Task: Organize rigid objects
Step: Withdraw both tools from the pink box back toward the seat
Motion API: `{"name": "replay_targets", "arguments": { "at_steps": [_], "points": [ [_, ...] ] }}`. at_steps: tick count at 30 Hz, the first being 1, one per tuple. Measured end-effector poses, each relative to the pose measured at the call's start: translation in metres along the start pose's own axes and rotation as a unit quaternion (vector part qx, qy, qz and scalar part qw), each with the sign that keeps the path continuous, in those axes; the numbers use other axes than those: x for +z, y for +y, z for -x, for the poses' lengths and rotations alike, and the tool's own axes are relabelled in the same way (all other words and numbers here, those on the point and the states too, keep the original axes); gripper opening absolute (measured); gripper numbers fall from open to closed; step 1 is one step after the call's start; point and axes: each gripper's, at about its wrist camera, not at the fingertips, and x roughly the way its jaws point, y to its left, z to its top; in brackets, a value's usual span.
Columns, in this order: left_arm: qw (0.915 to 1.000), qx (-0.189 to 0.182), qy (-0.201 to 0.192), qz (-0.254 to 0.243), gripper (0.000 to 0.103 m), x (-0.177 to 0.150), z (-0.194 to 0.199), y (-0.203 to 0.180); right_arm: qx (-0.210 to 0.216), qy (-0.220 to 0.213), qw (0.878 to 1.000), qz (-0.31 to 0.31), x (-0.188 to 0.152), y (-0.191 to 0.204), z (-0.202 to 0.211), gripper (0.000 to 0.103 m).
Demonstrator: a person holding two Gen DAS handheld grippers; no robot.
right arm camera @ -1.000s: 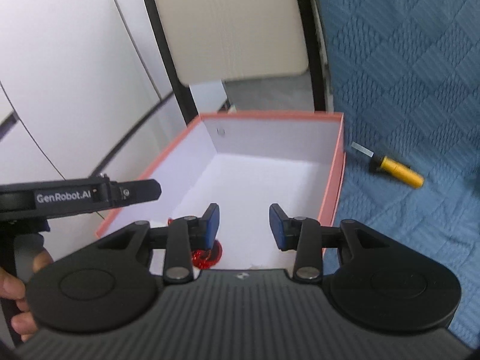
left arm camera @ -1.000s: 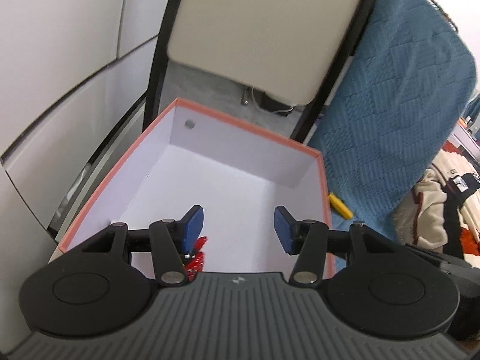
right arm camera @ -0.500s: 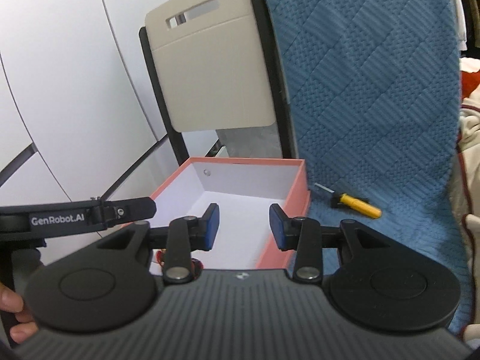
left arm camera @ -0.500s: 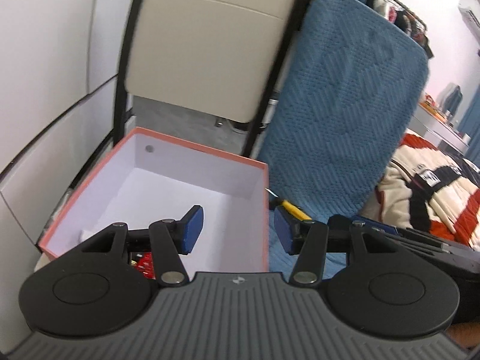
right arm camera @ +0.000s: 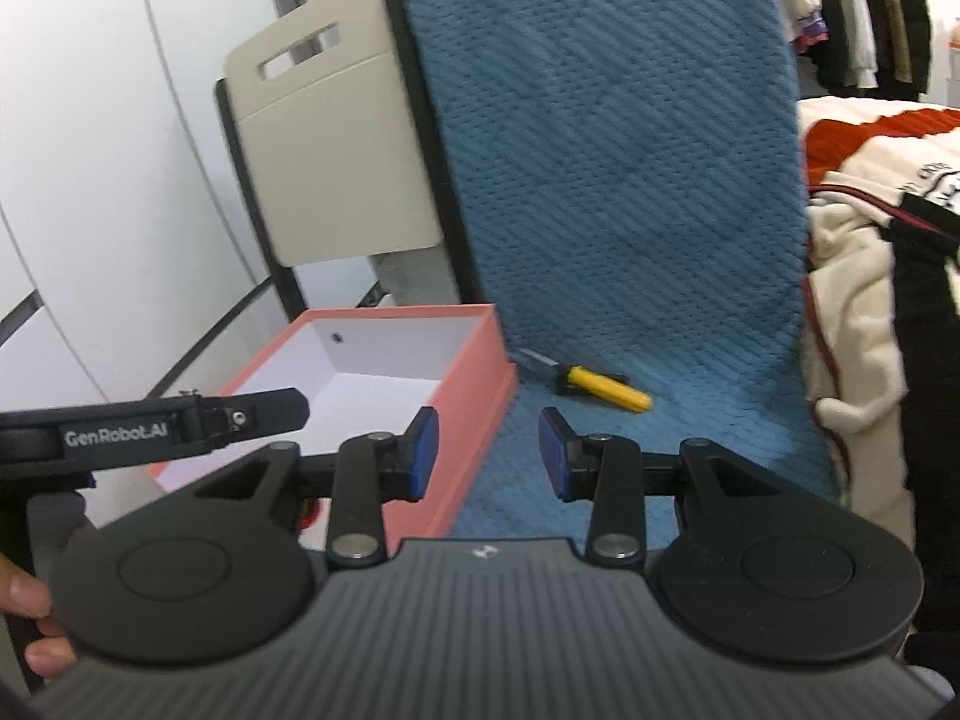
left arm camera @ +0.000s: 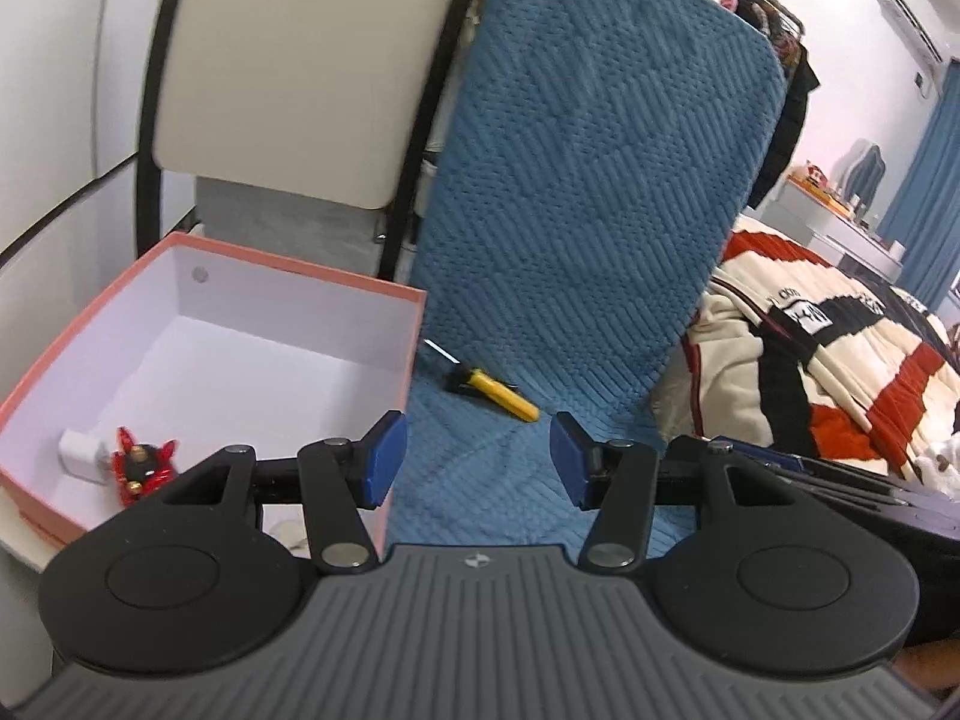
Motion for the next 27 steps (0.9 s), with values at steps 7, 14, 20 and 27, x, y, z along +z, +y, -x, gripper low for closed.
{"name": "replay_targets", "arguments": {
  "at_steps": [7,14,20,27],
  "points": [
    [0.9998,0.003,0.005,-0.02,0.059,-0.01,-0.02,-0.029,-0.014,-0.003,1.0,-0.002,-0.013,-0.035,0.01,0.04],
    [0.9995,-0.005,0.014,-0.026,0.059,-0.03,-0.041,-0.051,-0.019,0.005,1.0,0.011,-0.031,-0.058,0.009,0.04],
    [0.9994,-0.011,0.015,-0.031,0.059,-0.045,-0.056,-0.065,-0.023,0.01,0.999,0.02,-0.049,-0.068,0.006,0.04],
    [0.9991,-0.013,0.016,-0.036,0.059,-0.057,-0.079,-0.067,-0.029,0.005,0.999,0.022,-0.057,-0.072,-0.001,0.04]
  ]
}}
